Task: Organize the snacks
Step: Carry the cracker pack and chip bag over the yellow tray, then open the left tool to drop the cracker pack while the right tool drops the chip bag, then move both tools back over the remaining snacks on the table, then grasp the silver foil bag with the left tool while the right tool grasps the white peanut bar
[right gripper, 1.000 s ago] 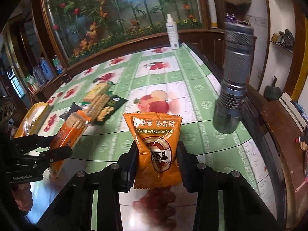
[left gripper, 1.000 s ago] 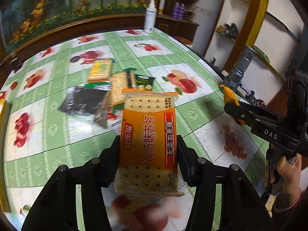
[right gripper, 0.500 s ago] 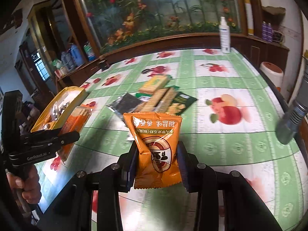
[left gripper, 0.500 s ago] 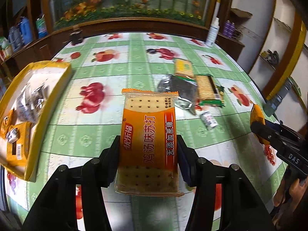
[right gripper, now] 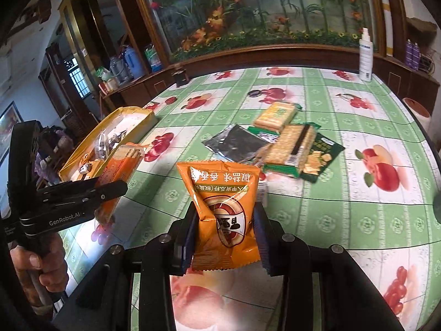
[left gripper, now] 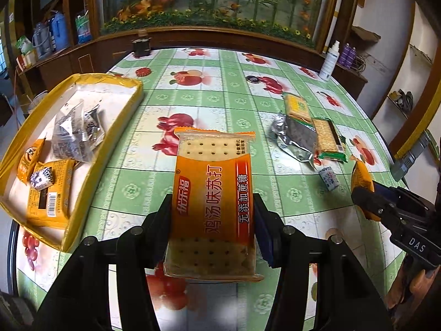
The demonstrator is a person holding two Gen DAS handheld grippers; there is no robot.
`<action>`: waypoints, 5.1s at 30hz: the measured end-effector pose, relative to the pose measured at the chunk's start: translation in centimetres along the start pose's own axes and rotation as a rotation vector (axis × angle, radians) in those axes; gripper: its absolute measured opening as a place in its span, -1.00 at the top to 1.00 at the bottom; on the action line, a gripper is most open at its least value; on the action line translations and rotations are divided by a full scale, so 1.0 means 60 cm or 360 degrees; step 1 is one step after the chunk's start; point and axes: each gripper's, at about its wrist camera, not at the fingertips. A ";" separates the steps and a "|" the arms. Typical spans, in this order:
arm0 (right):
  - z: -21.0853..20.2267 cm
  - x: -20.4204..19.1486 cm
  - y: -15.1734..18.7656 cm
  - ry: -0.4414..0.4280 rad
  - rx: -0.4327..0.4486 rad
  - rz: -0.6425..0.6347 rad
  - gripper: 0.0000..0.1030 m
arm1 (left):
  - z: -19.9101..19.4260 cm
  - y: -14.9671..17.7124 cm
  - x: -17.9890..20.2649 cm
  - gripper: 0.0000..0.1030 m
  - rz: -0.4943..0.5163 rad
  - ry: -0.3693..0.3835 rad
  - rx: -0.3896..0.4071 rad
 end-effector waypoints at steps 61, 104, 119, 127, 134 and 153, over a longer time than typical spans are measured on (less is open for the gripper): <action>0.278 -0.288 -0.219 -0.0569 -0.0005 -0.0129 -0.18 | -0.044 -0.052 -0.261 -0.41 -0.0454 -0.0539 0.0232; 0.025 0.135 -0.045 0.0056 0.0138 0.0288 -0.19 | 0.035 -0.054 0.021 -0.40 -0.0075 -0.0129 0.0001; 0.076 0.058 -0.017 0.0160 -0.0096 -0.0078 0.03 | 0.099 -0.082 0.120 -0.40 0.0006 0.0063 -0.0124; 0.108 0.058 -0.020 0.0168 -0.0180 -0.0086 0.20 | 0.167 -0.112 0.163 -0.40 -0.0073 0.0173 -0.0260; 0.108 0.077 -0.022 0.0139 -0.0180 -0.0059 0.34 | 0.214 -0.122 0.186 -0.51 -0.0178 0.0162 -0.0302; 0.097 0.082 -0.022 0.0148 -0.0157 -0.0066 0.61 | 0.160 -0.112 0.112 0.51 -0.0037 0.0398 -0.0194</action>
Point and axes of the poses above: each gripper's, at about its wrist camera, not at the fingertips, and z roughly the way its jaws point, x to its right, y to its underside, and after that the axes turned 2 degrees about -z, right-handed
